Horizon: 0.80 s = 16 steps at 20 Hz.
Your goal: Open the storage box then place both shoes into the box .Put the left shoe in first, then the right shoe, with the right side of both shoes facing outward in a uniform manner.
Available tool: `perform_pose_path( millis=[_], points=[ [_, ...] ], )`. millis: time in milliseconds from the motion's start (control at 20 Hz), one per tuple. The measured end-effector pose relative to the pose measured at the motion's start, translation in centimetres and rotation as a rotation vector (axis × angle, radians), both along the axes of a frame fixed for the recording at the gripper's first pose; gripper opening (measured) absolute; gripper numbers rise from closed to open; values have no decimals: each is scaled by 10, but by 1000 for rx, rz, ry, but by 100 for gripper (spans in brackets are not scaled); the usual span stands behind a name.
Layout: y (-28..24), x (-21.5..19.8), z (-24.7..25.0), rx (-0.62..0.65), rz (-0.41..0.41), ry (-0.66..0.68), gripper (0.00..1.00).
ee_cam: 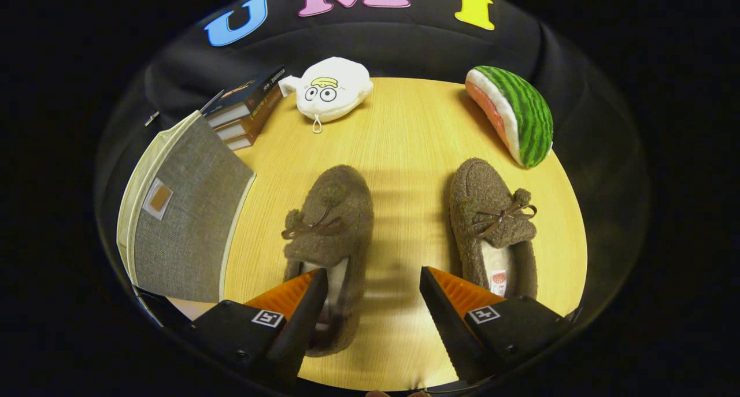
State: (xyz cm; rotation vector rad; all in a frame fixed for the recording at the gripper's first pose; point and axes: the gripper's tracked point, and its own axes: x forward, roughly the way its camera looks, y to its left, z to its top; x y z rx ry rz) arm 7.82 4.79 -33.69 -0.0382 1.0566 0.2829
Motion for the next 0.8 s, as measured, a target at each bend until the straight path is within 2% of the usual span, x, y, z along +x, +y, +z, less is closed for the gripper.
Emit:
perform_pose_path(
  millis=[200, 300, 450, 550, 650, 750, 800],
  points=[
    [5, 9, -12, 35, -3, 47, 98],
    [13, 9, -15, 53, 18, 59, 88],
    [18, 8, -18, 34, 26, 62, 48],
    [22, 5, -21, 43, 9, 89, 27],
    [22, 8, -21, 60, -21, 110, 24],
    [20, 8, -22, 76, -34, 122, 11],
    [21, 7, -21, 83, -35, 130, 11]
  ],
)
